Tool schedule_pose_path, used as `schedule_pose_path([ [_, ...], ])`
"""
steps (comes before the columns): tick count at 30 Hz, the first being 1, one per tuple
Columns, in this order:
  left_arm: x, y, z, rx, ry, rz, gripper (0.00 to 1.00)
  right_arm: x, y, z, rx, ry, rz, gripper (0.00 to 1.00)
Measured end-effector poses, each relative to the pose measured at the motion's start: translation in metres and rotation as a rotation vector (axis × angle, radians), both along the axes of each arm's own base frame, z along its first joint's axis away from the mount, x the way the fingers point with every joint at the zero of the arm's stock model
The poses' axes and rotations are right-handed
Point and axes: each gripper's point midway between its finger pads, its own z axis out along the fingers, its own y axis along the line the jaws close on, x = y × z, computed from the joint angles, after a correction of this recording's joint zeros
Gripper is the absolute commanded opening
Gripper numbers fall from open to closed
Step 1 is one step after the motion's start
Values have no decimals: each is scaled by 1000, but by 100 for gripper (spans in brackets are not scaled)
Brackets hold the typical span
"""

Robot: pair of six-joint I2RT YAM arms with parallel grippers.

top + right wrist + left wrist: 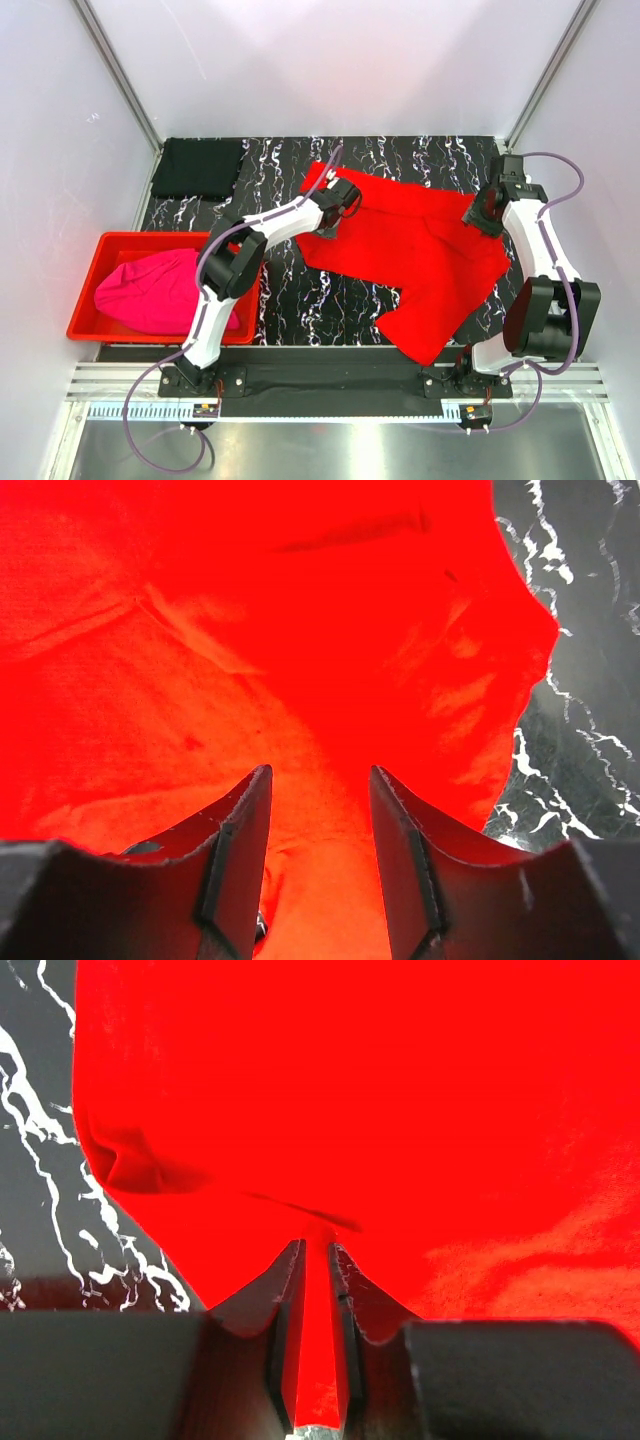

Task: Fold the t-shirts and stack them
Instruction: Fold the tshirt

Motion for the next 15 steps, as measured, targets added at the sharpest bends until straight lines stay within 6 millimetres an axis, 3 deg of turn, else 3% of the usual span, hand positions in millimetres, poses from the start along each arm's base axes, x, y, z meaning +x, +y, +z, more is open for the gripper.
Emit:
schedule_pose_path([
  [4,-2,-1,-1,11,-7,7,20,-2,3,-2,14,3,8,50],
  [9,-7,1,-7,22,0,12,28,1,4,-1,18,-11,16,51],
  [15,-8,0,-8,16,0,21,28,1,6,-4,22,-9,21,51],
])
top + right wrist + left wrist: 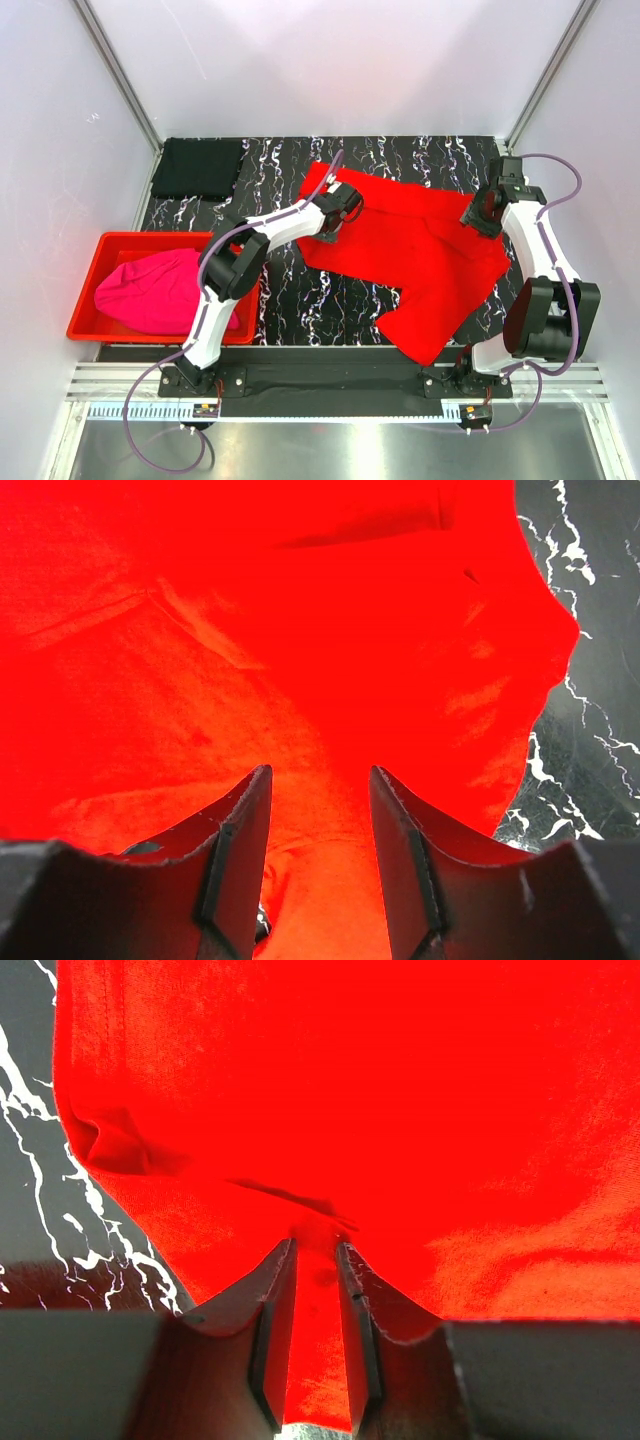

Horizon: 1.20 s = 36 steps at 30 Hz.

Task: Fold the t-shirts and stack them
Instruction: Fold the tshirt

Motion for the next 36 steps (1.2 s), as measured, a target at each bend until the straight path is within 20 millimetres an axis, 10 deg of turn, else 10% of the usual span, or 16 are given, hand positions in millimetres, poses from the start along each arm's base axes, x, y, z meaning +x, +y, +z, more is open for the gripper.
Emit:
schedule_pose_path([
  [20,0,-7,3,-36,-15,-5,35,-3,5,-9,11,15,35,50],
  [36,10,2,4,-27,-38,19,0,-1,9,-9,28,6,51,50],
])
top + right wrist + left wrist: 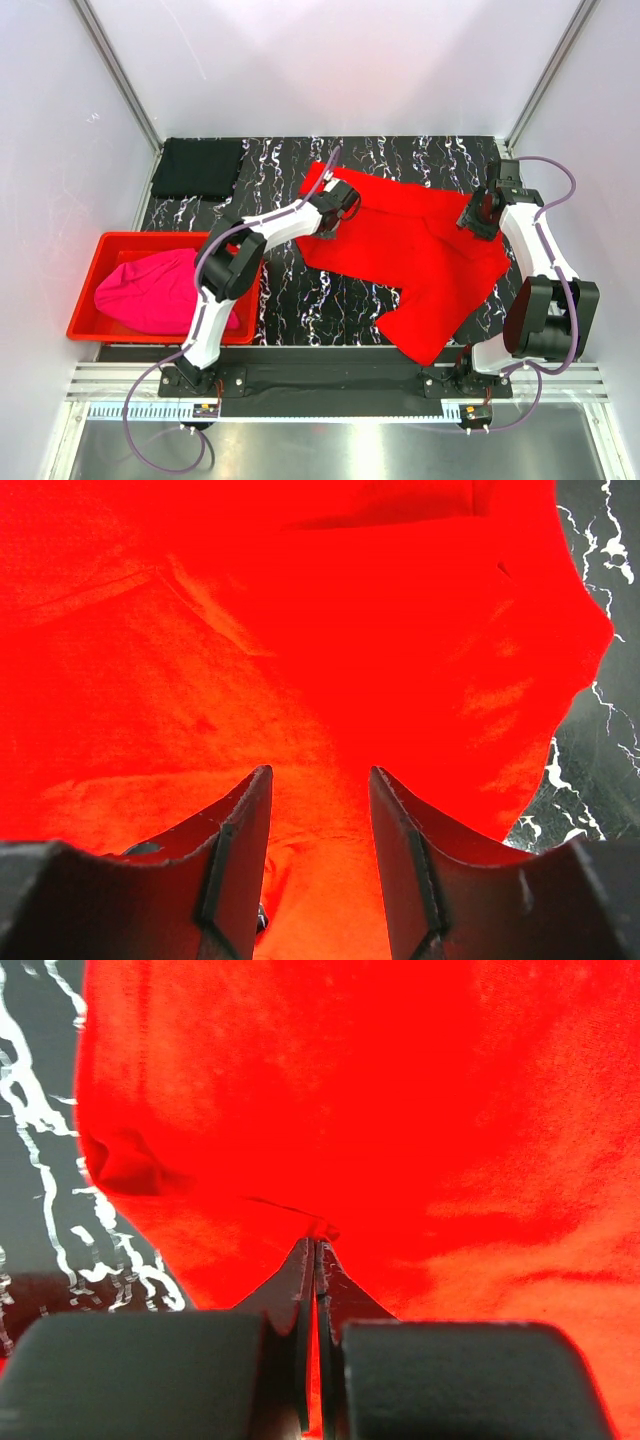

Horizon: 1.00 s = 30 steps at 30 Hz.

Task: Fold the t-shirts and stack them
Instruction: Fold the tshirt

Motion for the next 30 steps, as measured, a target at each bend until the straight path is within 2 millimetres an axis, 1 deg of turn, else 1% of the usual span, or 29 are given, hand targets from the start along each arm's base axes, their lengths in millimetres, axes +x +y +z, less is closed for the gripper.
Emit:
schedule_pose_path([
  [2,0,5,6,6,-15,9,0,0,0,0,0,0,1,50],
  [6,-5,20,25,8,-54,47,0,0,2,-1,0,4,8,50],
  [9,-8,40,43,13,-96,113,0,1,4,-2,7,6,16,50],
  [11,-11,60,52,24,-123,174,0,1,7,-2,14,6,23,50],
  [12,-13,71,54,26,-131,206,2,1,8,-3,15,7,26,50],
  [13,-15,83,55,35,-131,241,10,1,9,-4,16,9,29,50],
  [14,-18,95,56,42,-132,276,20,1,10,-4,19,11,33,50],
  [15,-21,108,56,55,-128,310,35,1,11,-5,21,14,35,50],
  [18,-28,140,58,86,-135,397,45,1,14,-9,29,26,42,50],
  [19,-29,146,62,90,-139,417,52,2,14,-10,32,29,44,50],
  [21,-33,149,71,77,-154,436,54,2,17,-13,47,38,50,51],
  [24,-40,141,91,26,-192,431,54,2,20,-18,67,51,50,51],
  [26,-43,129,108,-34,-222,402,54,2,20,-19,76,55,38,51],
  [28,-41,113,118,-97,-242,362,51,3,16,-20,83,56,16,50],
  [29,-39,103,121,-132,-240,334,48,3,13,-20,92,55,-1,50],
  [30,-36,93,122,-157,-233,304,47,3,7,-21,104,52,-26,50],
])
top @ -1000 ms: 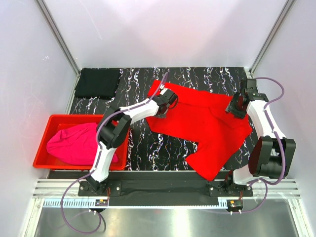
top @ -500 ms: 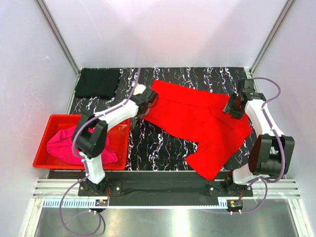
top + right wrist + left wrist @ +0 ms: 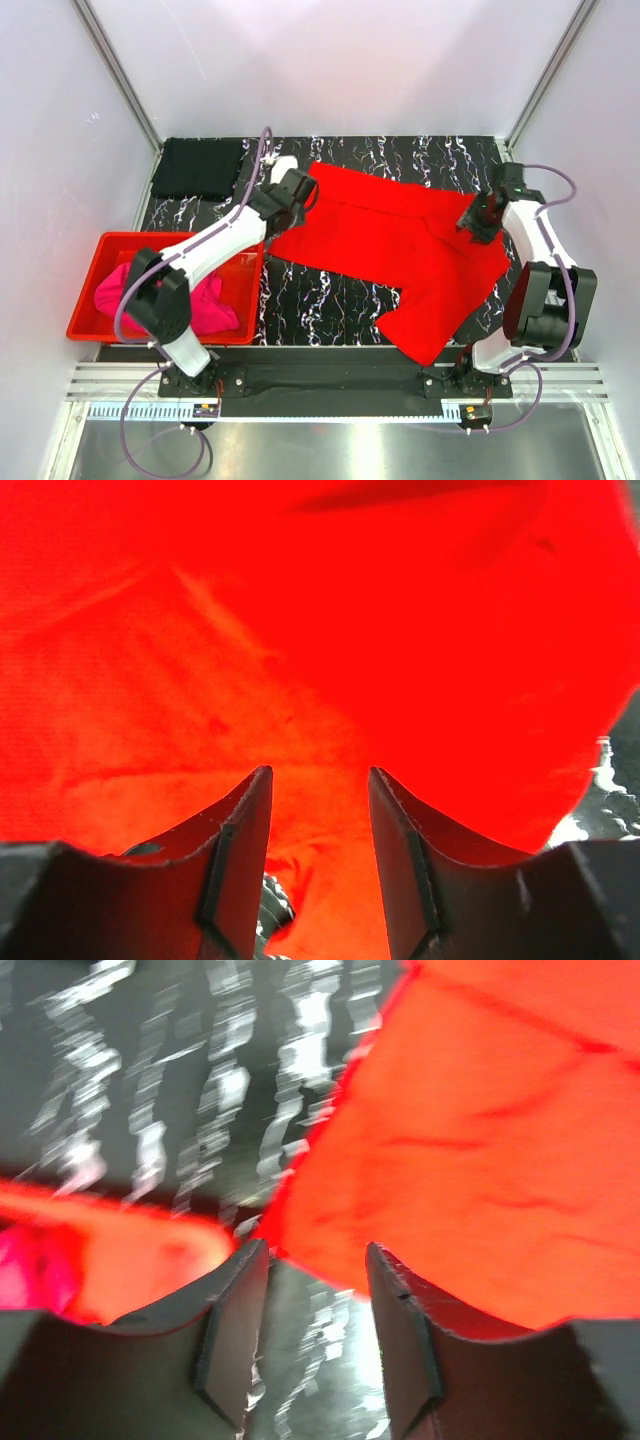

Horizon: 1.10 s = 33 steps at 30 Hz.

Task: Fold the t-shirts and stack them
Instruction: Fold the tshirt

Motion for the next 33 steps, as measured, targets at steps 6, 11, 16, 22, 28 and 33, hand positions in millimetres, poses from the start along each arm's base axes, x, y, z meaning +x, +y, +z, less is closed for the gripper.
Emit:
schedule_pose_path([
  [6,28,-72,-9,-182,8,-230,45,-12,-43,-15,58,14,-167,50],
  [11,36,-117,-24,-299,39,-374,43,-24,-37,-39,86,44,-189,61],
  [16,35,-146,-35,-394,62,-471,43,-40,-25,-75,138,56,-209,68],
  [22,31,-159,-46,-437,97,-518,42,-25,-22,-81,165,-38,-214,68],
  [28,29,-164,-44,-458,101,-541,42,8,-32,-71,153,-126,-217,66],
  [33,28,-165,-43,-461,103,-545,42,27,-37,-73,154,-133,-220,65],
])
